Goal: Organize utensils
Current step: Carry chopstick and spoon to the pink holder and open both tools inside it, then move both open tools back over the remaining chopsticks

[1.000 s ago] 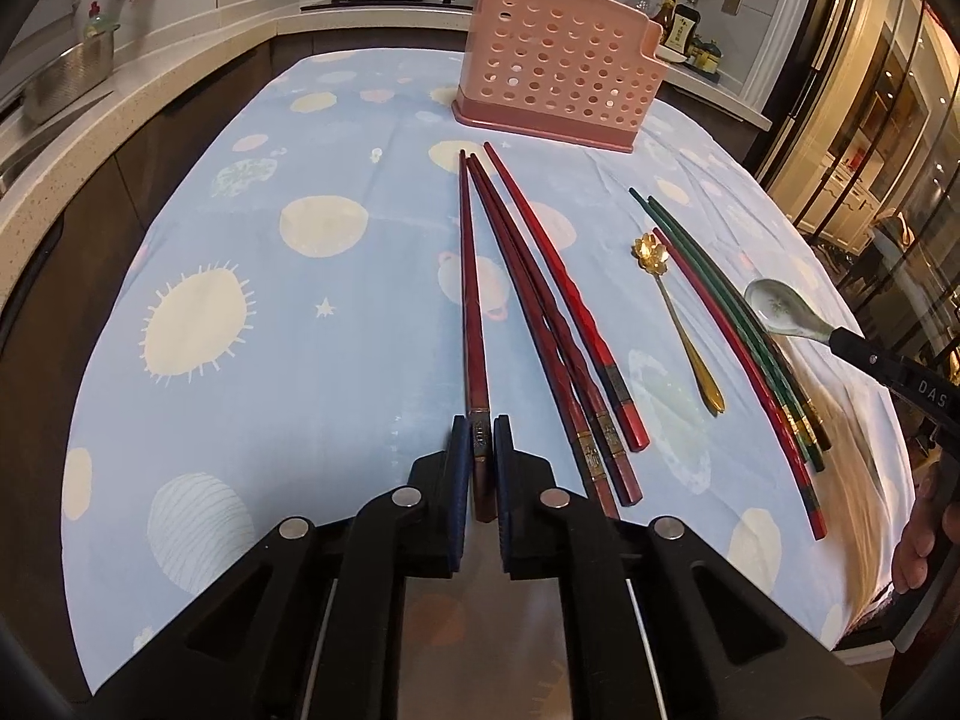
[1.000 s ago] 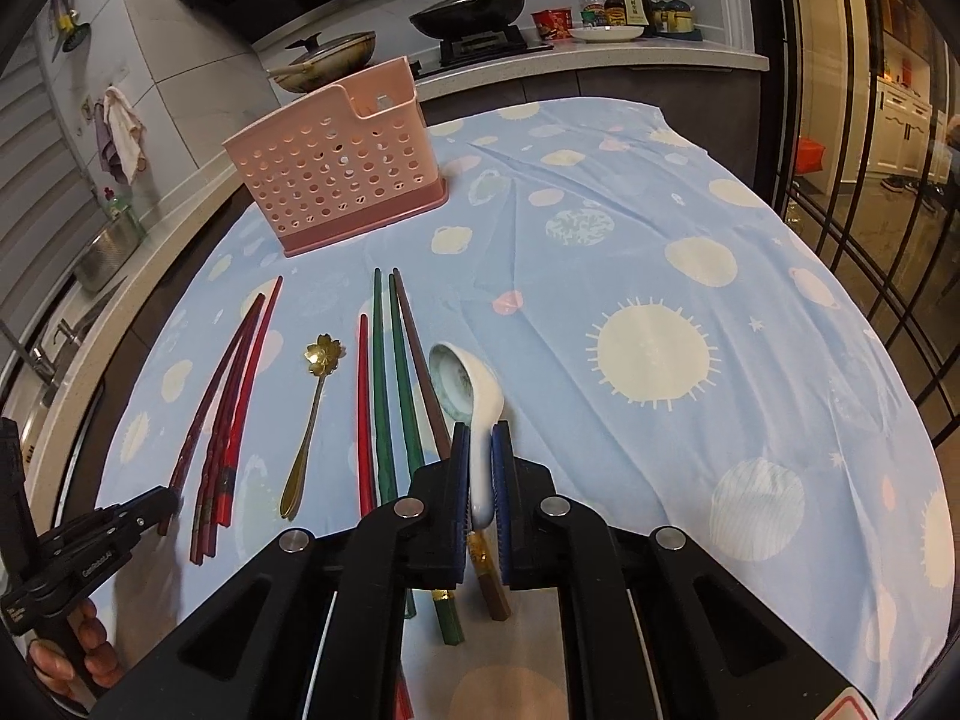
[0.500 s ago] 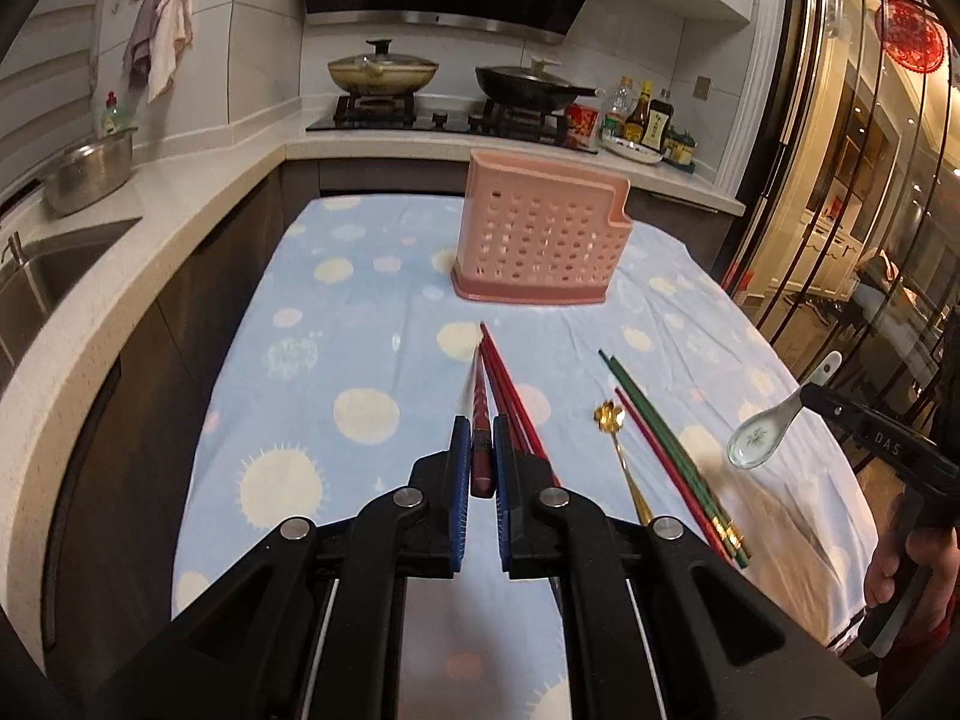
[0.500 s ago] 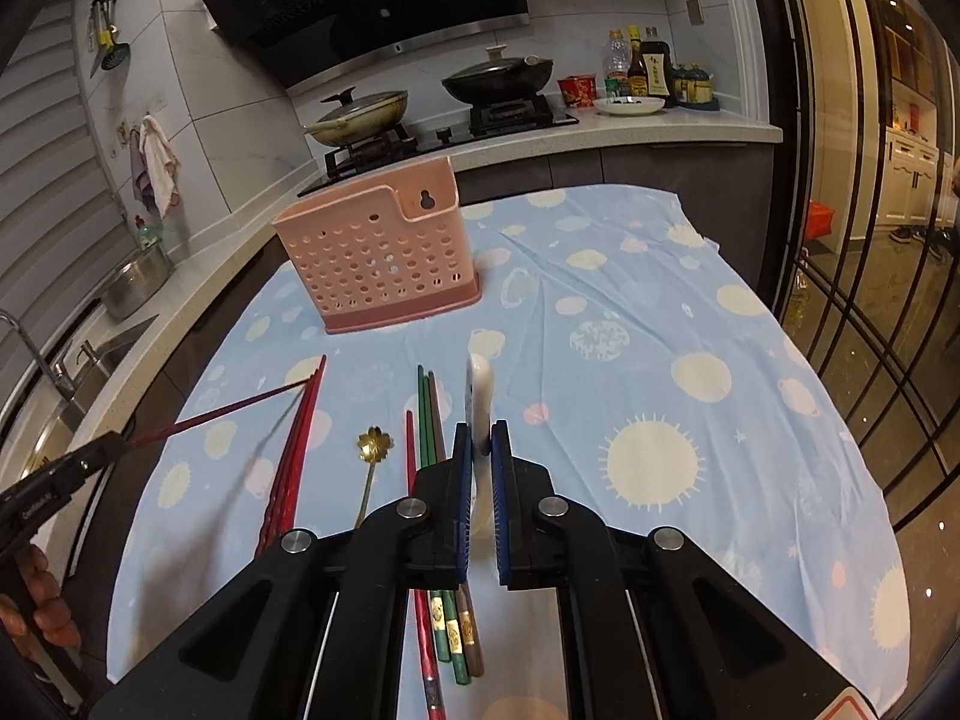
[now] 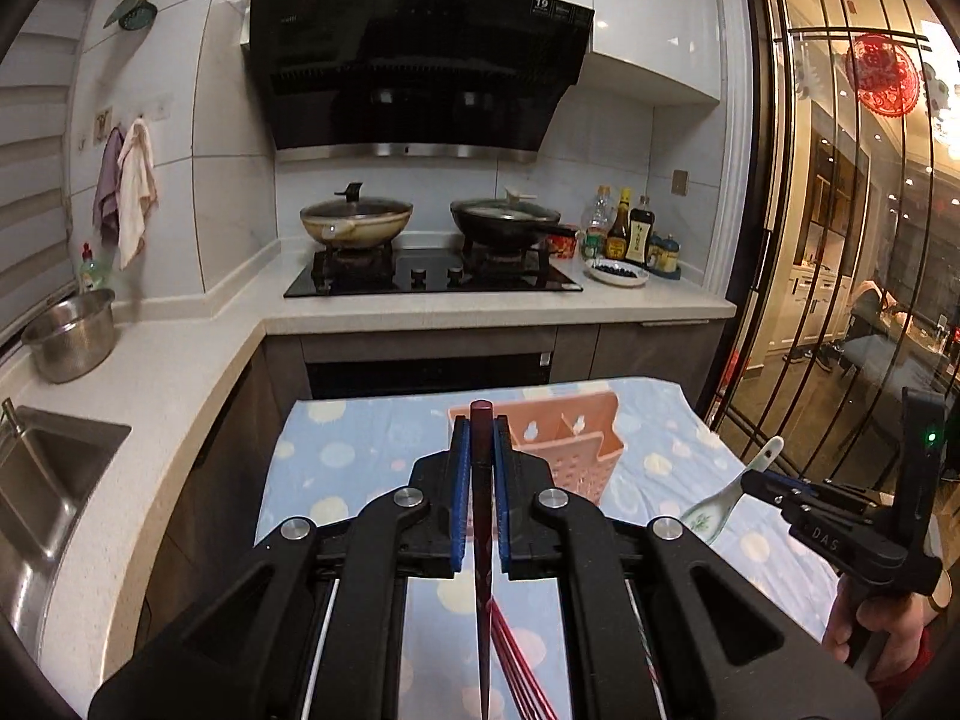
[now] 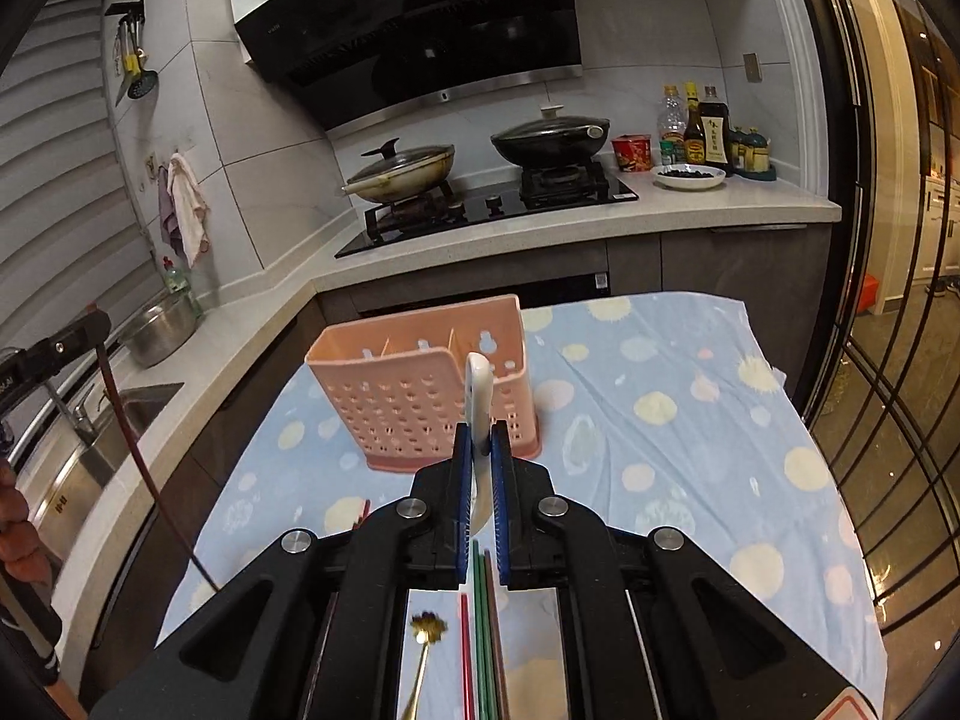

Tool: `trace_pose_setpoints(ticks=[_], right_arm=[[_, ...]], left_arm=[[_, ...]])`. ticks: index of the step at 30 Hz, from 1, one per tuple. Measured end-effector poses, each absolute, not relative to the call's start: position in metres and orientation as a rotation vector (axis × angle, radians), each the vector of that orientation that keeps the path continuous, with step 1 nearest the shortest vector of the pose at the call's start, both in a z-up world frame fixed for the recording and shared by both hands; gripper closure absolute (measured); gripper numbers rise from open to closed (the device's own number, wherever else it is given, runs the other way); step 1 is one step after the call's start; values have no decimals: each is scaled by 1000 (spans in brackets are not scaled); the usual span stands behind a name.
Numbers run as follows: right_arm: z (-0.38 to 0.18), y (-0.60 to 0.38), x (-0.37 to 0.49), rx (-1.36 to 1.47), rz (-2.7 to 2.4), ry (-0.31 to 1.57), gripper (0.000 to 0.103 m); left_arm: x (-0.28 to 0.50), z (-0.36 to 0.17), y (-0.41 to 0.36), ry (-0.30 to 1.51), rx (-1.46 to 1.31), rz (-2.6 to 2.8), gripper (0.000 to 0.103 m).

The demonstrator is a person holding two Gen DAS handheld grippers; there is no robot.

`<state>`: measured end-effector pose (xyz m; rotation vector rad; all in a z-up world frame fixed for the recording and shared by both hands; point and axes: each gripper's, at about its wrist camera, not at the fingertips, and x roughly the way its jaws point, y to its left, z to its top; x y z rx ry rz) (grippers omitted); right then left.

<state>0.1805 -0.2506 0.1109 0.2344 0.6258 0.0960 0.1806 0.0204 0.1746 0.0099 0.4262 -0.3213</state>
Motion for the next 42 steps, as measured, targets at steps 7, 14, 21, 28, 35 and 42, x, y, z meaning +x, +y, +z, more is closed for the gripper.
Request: trace_pose_setpoints(ticks=[7,14,21,28,35,42], right_arm=[[141,-245,243,225,92,582,97],[141,-247,306,229,65,604,97],[102,-246,341,224,60,694,97],[65,-248,357,234,43,764,96],[70,-255,338,254,20,724,72],[88,-259,286,279,40,682,61]], left_arm=[[223,224,5,332,6,-331,96],[279,246,-8,308,-9,-325,96],[327,225,-9,381,-24,-303,96],[346,187,-11,465,-19,-285,96],[330,169,-2,467,-18,-258,51],[286,168,6,437,-10,-240,40]])
